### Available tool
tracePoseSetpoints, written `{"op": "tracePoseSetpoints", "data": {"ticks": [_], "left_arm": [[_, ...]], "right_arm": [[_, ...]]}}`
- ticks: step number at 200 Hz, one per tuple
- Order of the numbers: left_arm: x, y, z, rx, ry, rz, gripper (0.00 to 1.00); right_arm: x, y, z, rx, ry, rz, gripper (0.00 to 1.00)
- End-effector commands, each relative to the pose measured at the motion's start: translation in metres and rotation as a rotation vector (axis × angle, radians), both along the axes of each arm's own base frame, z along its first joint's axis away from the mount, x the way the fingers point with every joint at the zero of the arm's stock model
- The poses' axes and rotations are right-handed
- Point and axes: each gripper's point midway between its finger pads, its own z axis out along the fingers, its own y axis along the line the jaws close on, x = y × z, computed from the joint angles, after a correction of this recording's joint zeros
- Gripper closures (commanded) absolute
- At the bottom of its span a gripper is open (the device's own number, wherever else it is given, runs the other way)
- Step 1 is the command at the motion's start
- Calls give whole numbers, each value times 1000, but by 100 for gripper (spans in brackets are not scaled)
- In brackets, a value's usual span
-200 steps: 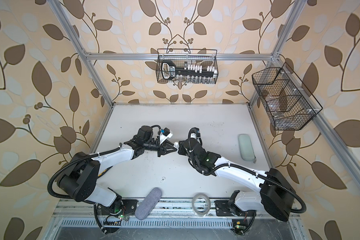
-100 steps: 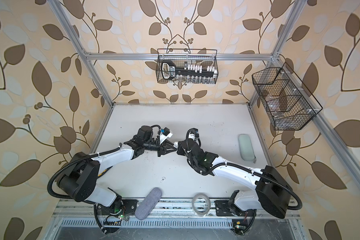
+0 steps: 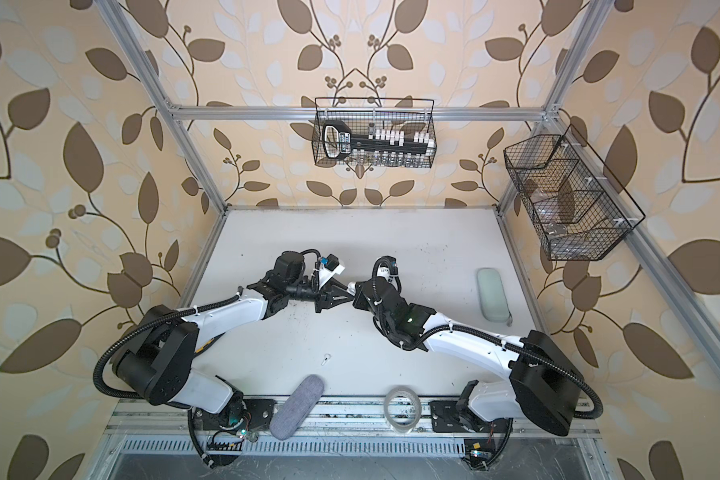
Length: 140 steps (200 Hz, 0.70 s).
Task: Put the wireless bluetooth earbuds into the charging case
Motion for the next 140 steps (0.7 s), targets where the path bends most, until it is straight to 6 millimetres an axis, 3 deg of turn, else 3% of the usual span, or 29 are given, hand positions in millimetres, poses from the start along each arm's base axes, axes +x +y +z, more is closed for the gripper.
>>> {"op": "tracePoseSetpoints", "data": {"ticks": [1, 140], "left_arm": [[2, 3, 18, -37, -57, 5, 89], [11, 11, 21, -43, -72, 52, 89]], "right_arm": [[1, 3, 2, 16, -8, -13, 81], [-6, -2, -11, 8, 19, -15, 81]]}}
